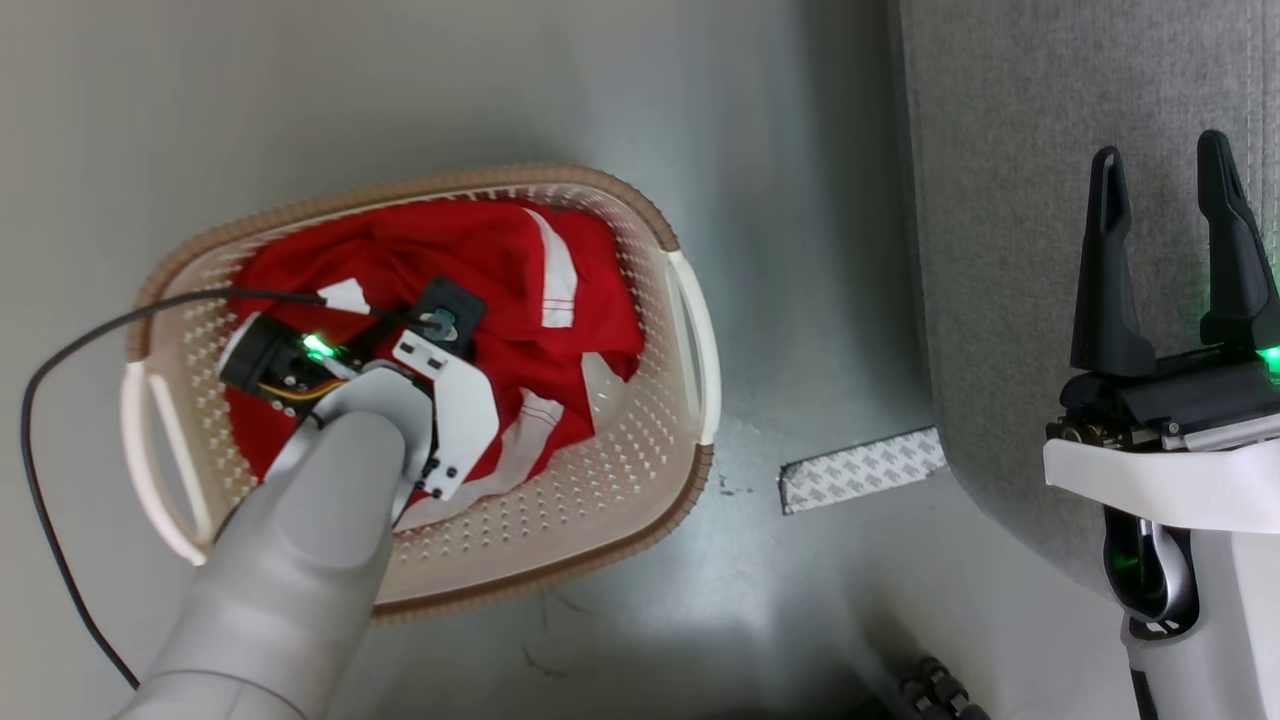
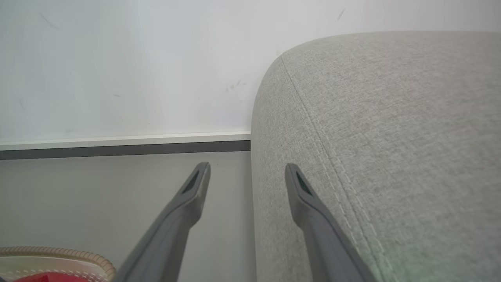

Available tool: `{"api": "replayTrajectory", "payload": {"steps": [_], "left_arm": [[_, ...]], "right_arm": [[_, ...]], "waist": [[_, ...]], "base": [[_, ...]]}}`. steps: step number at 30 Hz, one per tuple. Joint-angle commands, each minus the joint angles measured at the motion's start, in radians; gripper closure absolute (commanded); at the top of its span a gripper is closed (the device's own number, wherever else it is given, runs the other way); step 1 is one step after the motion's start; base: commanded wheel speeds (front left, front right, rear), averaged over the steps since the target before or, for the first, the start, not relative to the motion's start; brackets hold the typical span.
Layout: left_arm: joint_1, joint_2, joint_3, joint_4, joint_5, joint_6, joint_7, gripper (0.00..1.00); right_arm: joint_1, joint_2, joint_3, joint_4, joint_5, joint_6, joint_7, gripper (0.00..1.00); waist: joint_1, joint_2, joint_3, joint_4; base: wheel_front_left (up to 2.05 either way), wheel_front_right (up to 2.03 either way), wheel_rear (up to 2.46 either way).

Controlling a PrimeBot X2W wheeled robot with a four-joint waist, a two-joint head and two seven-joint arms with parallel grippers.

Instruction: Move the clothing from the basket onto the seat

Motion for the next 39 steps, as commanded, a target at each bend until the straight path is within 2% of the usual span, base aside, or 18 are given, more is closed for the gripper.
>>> {"api": "replayTrajectory", "payload": {"steps": [1, 12, 13, 14, 16, 17, 27, 32, 39], "left_arm": [[-0.023, 0.012, -0.003, 0.021, 0.011, 0.007, -0.005, 0.00], [-0.064, 0.016, -0.031, 0.098, 0.010, 0.020, -0.024, 0.00], [-0.066, 0.013, -0.033, 0.103, 0.008, 0.020, -0.028, 0.13], [-0.069, 0.011, -0.035, 0.109, 0.005, 0.018, -0.032, 0.51], [-0.078, 0.007, -0.037, 0.122, 0.000, 0.021, -0.043, 0.79], [-0.082, 0.005, -0.039, 0.127, -0.003, 0.023, -0.052, 1.00], [-0.084, -0.040, -0.004, 0.158, -0.080, 0.036, -0.178, 1.00], [-0.026, -0.059, 0.011, 0.173, -0.125, 0.038, -0.254, 1.00], [0.101, -0.079, 0.014, 0.147, -0.197, 0.035, -0.340, 1.00]], "right_arm": [[-0.002, 0.004, 0.004, 0.028, 0.020, 0.004, 0.007, 0.00], [0.015, 0.003, 0.004, 0.024, 0.034, 0.004, 0.008, 0.00], [0.017, 0.002, 0.003, 0.023, 0.033, 0.004, 0.008, 0.00], [0.018, 0.002, 0.002, 0.023, 0.031, 0.004, 0.008, 0.00], [0.018, 0.002, -0.001, 0.022, 0.026, 0.004, 0.008, 0.00], [0.019, 0.002, -0.003, 0.022, 0.025, 0.004, 0.008, 0.00], [0.029, -0.001, -0.024, 0.031, -0.003, 0.003, 0.007, 0.00], [0.061, -0.003, -0.047, 0.041, -0.020, 0.001, 0.003, 0.00], [0.157, 0.000, -0.078, 0.082, -0.049, 0.001, 0.003, 0.00]], "waist": [[-0.0001, 0.0001, 0.026, -0.019], [-0.0001, 0.0001, 0.054, -0.037], [-0.0001, 0.0001, 0.056, -0.038], [-0.0001, 0.0001, 0.058, -0.039], [-0.0001, 0.0001, 0.059, -0.039], [-0.0001, 0.0001, 0.059, -0.038], [-0.0001, 0.0001, -0.022, 0.000], [-0.0001, 0.0001, -0.132, 0.042], [-0.0001, 0.0001, -0.339, 0.117]], "base": [[0.00, 0.00, 0.00], [0.00, 0.00, 0.00], [0.00, 0.00, 0.00], [0.00, 0.00, 0.00], [0.00, 0.00, 0.00], [0.00, 0.00, 0.00], [0.00, 0.00, 0.00], [0.00, 0.00, 0.00], [0.00, 0.00, 0.00]]}}
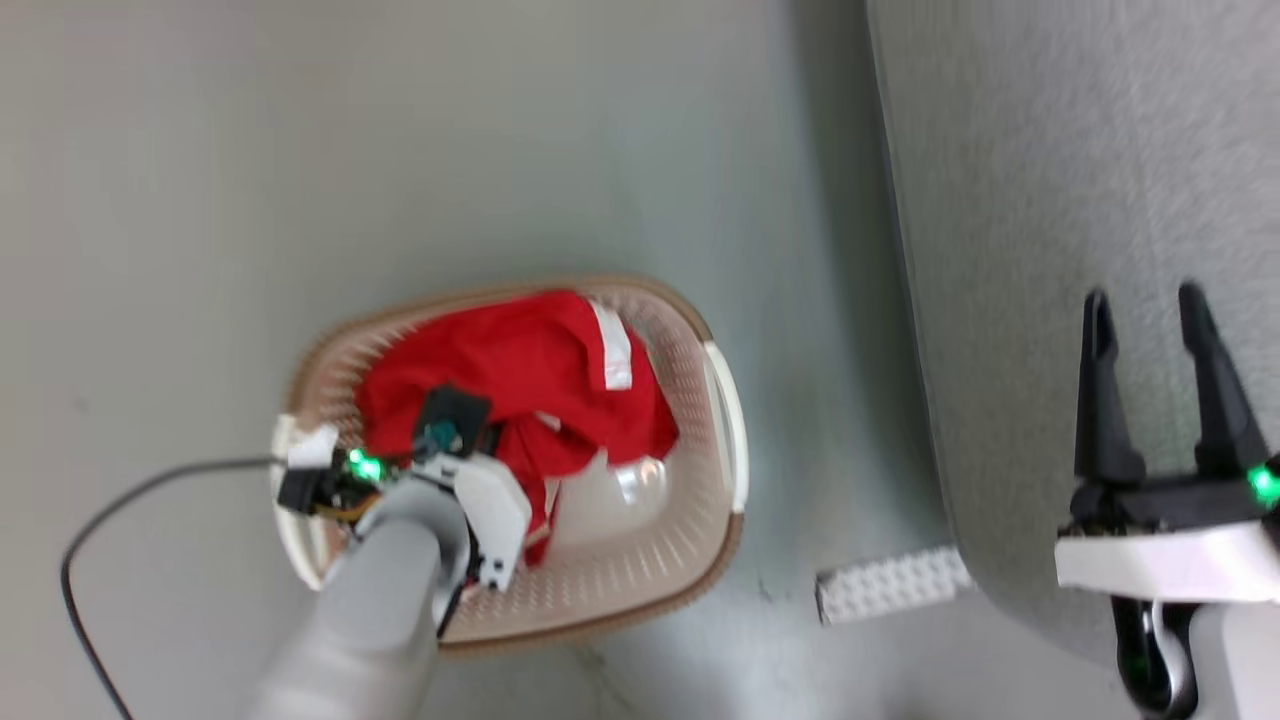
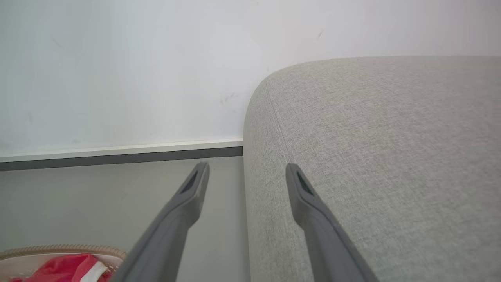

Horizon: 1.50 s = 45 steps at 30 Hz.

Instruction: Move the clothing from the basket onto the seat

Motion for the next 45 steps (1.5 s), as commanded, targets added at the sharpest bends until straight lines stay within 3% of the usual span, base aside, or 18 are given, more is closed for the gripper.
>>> {"api": "replayTrajectory", "payload": {"steps": [1, 6, 12, 25, 34, 45], "left_arm": [[0.039, 0.001, -0.002, -0.020, -0.022, 0.000, -0.018, 1.00], [0.157, 0.000, -0.037, -0.122, -0.099, -0.014, -0.032, 1.00], [0.290, 0.000, -0.075, -0.256, -0.179, 0.020, -0.033, 1.00], [0.567, 0.027, -0.030, -0.572, -0.222, 0.098, -0.033, 1.00], [0.708, 0.048, 0.008, -0.752, -0.225, 0.134, -0.033, 1.00], [0.805, 0.052, 0.063, -0.868, -0.215, 0.164, -0.033, 1.00]], "right_arm": [[0.033, -0.004, -0.008, 0.013, -0.009, -0.003, 0.001, 0.00], [0.111, -0.004, -0.021, 0.041, -0.021, -0.003, 0.001, 0.00], [0.192, -0.004, -0.028, 0.061, -0.023, -0.003, 0.001, 0.00], [0.320, -0.004, -0.050, 0.080, -0.032, -0.003, 0.001, 0.00], [0.395, -0.004, -0.065, 0.097, -0.041, -0.003, 0.001, 0.00], [0.435, -0.004, -0.072, 0.099, -0.029, -0.003, 0.001, 0.00]], "waist": [[0.0001, -0.0002, -0.146, 0.070], [0.0001, -0.0002, -0.288, 0.105], [0.0001, -0.0002, -0.419, 0.125], [0.0001, -0.0002, -0.617, 0.136], [0.0001, -0.0002, -0.714, 0.155], [0.0001, -0.0002, -0.786, 0.145]], "base": [[0.00, 0.00, 0.00], [0.00, 0.00, 0.00], [0.00, 0.00, 0.00], [0.00, 0.00, 0.00], [0.00, 0.00, 0.00], [0.00, 0.00, 0.00]]}}
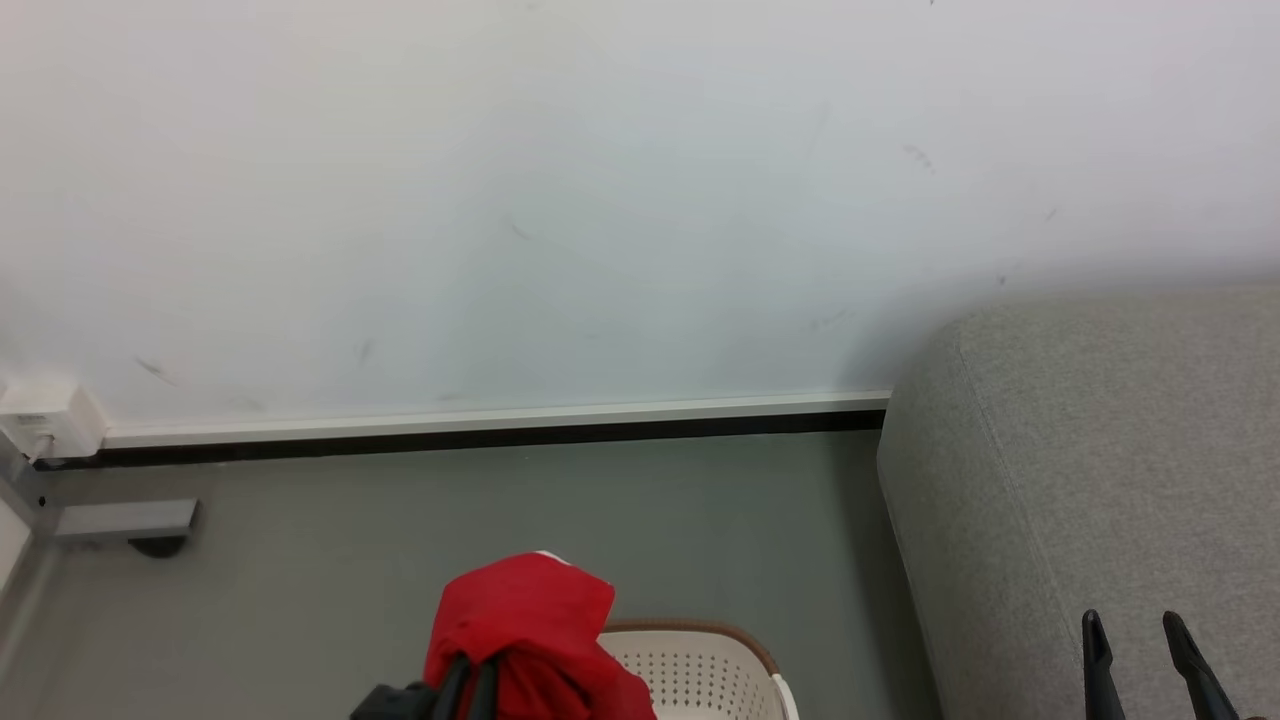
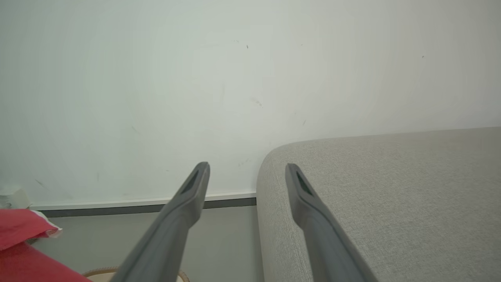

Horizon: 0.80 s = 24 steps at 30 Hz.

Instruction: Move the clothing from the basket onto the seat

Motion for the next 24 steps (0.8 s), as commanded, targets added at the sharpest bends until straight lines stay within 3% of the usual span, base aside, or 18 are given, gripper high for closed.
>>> {"api": "replayTrajectory", "payload": {"steps": [1, 24], "left_arm": [[0.015, 0.007, 0.010, -0.013, 0.000, 0.006, -0.001, 1.00], [0.008, 0.021, 0.057, -0.038, 0.053, -0.023, -0.001, 1.00]], "right_arm": [[0.016, -0.004, -0.001, 0.003, 0.002, -0.003, 0.001, 0.00], [0.041, -0.007, 0.024, 0.039, -0.025, -0.003, 0.001, 0.00]], "waist": [[0.0001, 0.0000, -0.011, -0.005], [0.0001, 0.0000, -0.063, -0.014]], "base": [[0.00, 0.00, 0.00], [0.00, 0.00, 0.00]]}}
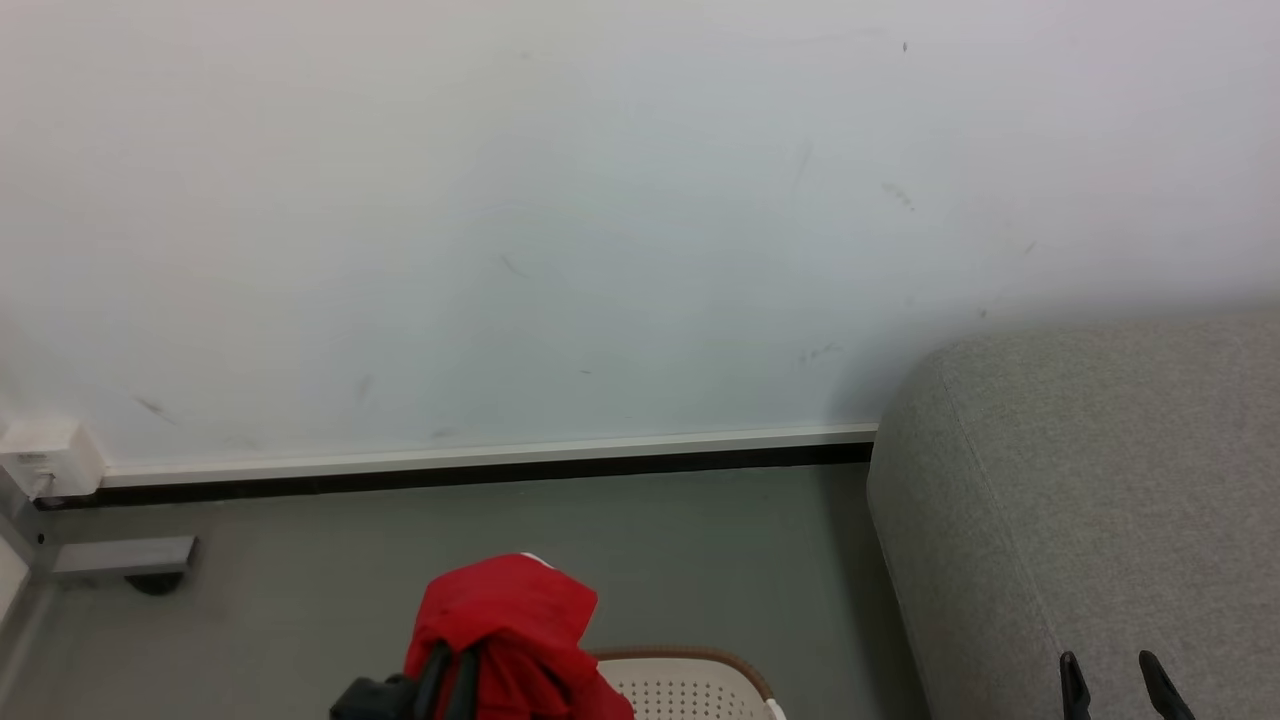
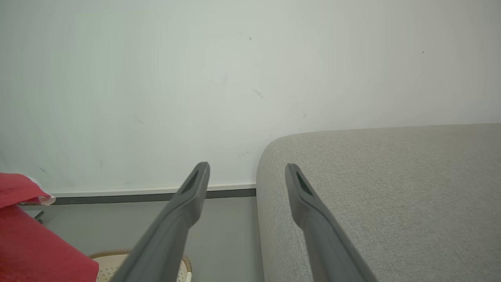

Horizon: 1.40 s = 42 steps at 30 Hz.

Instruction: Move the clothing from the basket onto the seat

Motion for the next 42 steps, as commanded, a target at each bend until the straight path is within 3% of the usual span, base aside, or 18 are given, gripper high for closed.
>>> {"api": "replayTrajectory", "payload": {"steps": [1, 30, 37, 42], "left_arm": [[-0.012, 0.006, 0.004, -0.002, 0.016, -0.004, -0.001, 1.00], [-0.063, 0.003, -0.013, -0.021, 0.032, -0.034, -0.001, 1.00], [-0.101, 0.008, -0.032, -0.050, 0.034, -0.048, 0.004, 1.00], [-0.135, 0.010, -0.055, -0.075, 0.046, -0.059, 0.021, 1.00]], "right_arm": [[-0.004, -0.007, 0.000, 0.004, -0.001, -0.003, 0.001, 0.00], [-0.026, -0.028, 0.024, -0.006, -0.009, -0.003, 0.001, 0.00], [-0.055, -0.065, 0.112, -0.031, -0.012, -0.003, 0.001, 0.00], [-0.102, -0.105, 0.233, -0.059, -0.001, -0.003, 0.027, 0.00]], "waist": [[0.0001, 0.0000, 0.001, 0.000], [0.0001, 0.0000, 0.009, -0.019], [0.0001, 0.0000, 0.012, -0.024], [0.0001, 0.0000, 0.017, -0.027]], "base": [[0.00, 0.00, 0.00], [0.00, 0.00, 0.00], [0.00, 0.00, 0.00], [0.00, 0.00, 0.00]]}}
